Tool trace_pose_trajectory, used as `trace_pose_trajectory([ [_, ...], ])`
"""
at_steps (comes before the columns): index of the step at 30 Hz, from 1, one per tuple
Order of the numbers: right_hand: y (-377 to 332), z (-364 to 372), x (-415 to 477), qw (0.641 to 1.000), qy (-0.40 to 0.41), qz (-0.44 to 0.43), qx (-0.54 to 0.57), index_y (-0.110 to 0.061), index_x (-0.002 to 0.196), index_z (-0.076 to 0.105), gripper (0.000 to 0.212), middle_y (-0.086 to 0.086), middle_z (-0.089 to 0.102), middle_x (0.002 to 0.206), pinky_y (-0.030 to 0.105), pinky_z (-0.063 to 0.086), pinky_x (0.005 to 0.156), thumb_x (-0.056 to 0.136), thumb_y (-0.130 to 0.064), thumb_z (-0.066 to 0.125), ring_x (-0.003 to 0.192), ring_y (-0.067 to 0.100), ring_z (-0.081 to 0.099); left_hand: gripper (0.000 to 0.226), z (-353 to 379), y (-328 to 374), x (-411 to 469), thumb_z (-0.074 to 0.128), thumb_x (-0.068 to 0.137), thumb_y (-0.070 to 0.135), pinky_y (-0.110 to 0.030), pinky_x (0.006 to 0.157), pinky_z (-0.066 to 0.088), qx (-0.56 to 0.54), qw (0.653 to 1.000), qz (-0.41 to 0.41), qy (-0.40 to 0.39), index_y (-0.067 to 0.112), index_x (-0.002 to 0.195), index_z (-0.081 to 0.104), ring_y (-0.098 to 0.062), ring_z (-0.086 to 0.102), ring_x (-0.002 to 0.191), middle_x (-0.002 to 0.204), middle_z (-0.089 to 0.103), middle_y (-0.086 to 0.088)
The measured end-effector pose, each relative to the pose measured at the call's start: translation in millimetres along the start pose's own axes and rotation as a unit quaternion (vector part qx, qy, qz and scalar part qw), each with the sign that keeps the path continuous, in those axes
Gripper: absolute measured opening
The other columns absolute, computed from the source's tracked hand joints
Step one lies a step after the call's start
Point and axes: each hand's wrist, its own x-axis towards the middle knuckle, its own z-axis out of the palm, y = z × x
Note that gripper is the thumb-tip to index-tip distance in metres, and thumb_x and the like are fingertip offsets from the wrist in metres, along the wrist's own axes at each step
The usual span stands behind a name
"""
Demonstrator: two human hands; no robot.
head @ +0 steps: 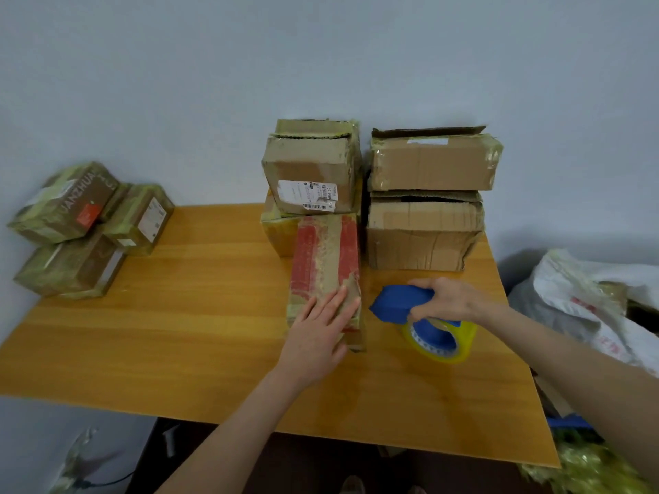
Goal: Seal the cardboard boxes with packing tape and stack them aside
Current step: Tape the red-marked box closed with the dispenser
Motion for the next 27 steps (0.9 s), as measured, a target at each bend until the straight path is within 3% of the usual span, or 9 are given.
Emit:
trace_pose_trajectory([
  [3, 10.1, 24.4, 11.6, 0.965, 0.056, 0.059, 0.250, -0.019, 0.137, 0.051, 0.071, 0.000, 0.064, 0.112, 0.033, 0.052, 0.081, 0.074, -0.040, 0.078, 0.097, 0.019, 0.062, 0.071, 1.0, 0.2, -0.7, 0.026, 0.083, 0.038, -0.041, 0.118, 0.016, -0.007, 1.000, -0.001, -0.005, 0.025, 0.152, 0.019, -0.018, 0.018, 0.146, 0.159, 0.016, -0.002],
  [6, 16.0, 53.6, 16.2, 0.869, 0.068, 0.166, 0.461, -0.018, 0.136, 0.051, 0.066, 0.010, 0.065, 0.111, 0.045, 0.055, 0.083, 0.078, -0.036, 0.077, 0.095, 0.030, 0.064, 0.071, 2.2, 0.2, -0.8, 0.025, 0.084, 0.039, -0.040, 0.119, 0.014, 0.002, 1.000, 0.001, -0.007, 0.022, 0.153, 0.015, -0.016, 0.014, 0.147, 0.160, 0.013, -0.001],
  [8, 14.9, 61.5, 10.6, 0.819, 0.051, 0.205, 0.533, -0.017, 0.130, 0.055, 0.053, 0.012, 0.064, 0.101, 0.040, 0.055, 0.065, 0.084, -0.038, 0.072, 0.084, 0.029, 0.063, 0.071, 3.6, -1.9, 0.3, 0.024, 0.085, 0.039, -0.038, 0.119, 0.013, 0.003, 1.000, 0.001, -0.007, 0.021, 0.153, 0.014, -0.016, 0.013, 0.147, 0.160, 0.012, 0.000],
  [10, 12.2, 64.5, 6.6, 0.806, 0.034, 0.220, 0.549, -0.011, 0.122, 0.058, 0.047, 0.011, 0.063, 0.093, 0.033, 0.047, 0.055, 0.088, -0.043, 0.065, 0.077, 0.026, 0.061, 0.070, 3.4, -2.7, 0.1, 0.026, 0.087, 0.039, -0.038, 0.118, 0.013, -0.001, 1.000, -0.002, -0.008, 0.019, 0.153, 0.018, -0.016, 0.017, 0.146, 0.159, 0.015, -0.001],
  [15, 9.7, 57.5, 4.7, 0.899, 0.051, 0.211, 0.380, -0.016, 0.131, 0.050, 0.062, 0.009, 0.062, 0.098, 0.039, 0.048, 0.077, 0.090, -0.063, 0.049, 0.085, 0.026, 0.059, 0.069, -3.5, -4.9, 0.8, 0.016, 0.092, 0.052, -0.029, 0.120, -0.004, -0.093, 0.995, 0.004, -0.021, 0.022, 0.153, 0.011, -0.002, -0.006, 0.144, 0.158, -0.002, 0.010],
  [18, -10.7, 43.7, -6.4, 0.972, 0.098, 0.115, 0.181, -0.009, 0.148, 0.033, 0.077, 0.012, 0.066, 0.110, 0.035, 0.048, 0.077, 0.092, -0.060, 0.045, 0.094, 0.026, 0.062, 0.052, -14.7, -12.7, -3.1, 0.035, 0.101, 0.045, -0.029, 0.121, 0.008, -0.275, 0.959, -0.068, 0.011, 0.022, 0.148, 0.033, 0.003, 0.005, 0.142, 0.156, 0.018, 0.013],
  [21, -53.5, 42.9, -17.1, 0.981, 0.134, 0.049, 0.131, -0.007, 0.154, 0.015, 0.083, 0.012, 0.067, 0.093, 0.028, 0.048, 0.063, 0.095, -0.056, 0.045, 0.080, 0.020, 0.064, 0.056, -14.8, -20.0, -6.4, 0.038, 0.100, 0.043, -0.037, 0.119, 0.022, -0.231, 0.950, -0.176, 0.118, 0.016, 0.149, 0.031, -0.011, 0.015, 0.146, 0.157, 0.023, 0.004],
  [24, -97.4, 61.4, -16.9, 0.982, 0.108, 0.020, 0.156, -0.007, 0.155, 0.003, 0.093, 0.007, 0.066, 0.097, 0.024, 0.049, 0.062, 0.092, -0.059, 0.048, 0.080, 0.014, 0.062, 0.084, -16.3, -14.8, 0.2, 0.039, 0.094, 0.057, -0.035, 0.115, 0.024, -0.257, 0.920, -0.293, 0.029, 0.012, 0.154, 0.001, -0.021, 0.013, 0.147, 0.161, 0.001, -0.006],
  [27, -115.2, 83.5, -3.8, 0.969, 0.118, 0.045, 0.214, -0.006, 0.153, 0.012, 0.097, 0.009, 0.062, 0.123, 0.033, 0.056, 0.078, 0.087, -0.061, 0.056, 0.099, 0.021, 0.063, 0.090, -15.6, -12.4, 7.6, 0.046, 0.094, 0.052, -0.035, 0.111, 0.030, -0.309, 0.894, -0.325, 0.009, 0.009, 0.153, -0.006, -0.026, 0.023, 0.144, 0.161, 0.006, -0.010],
])
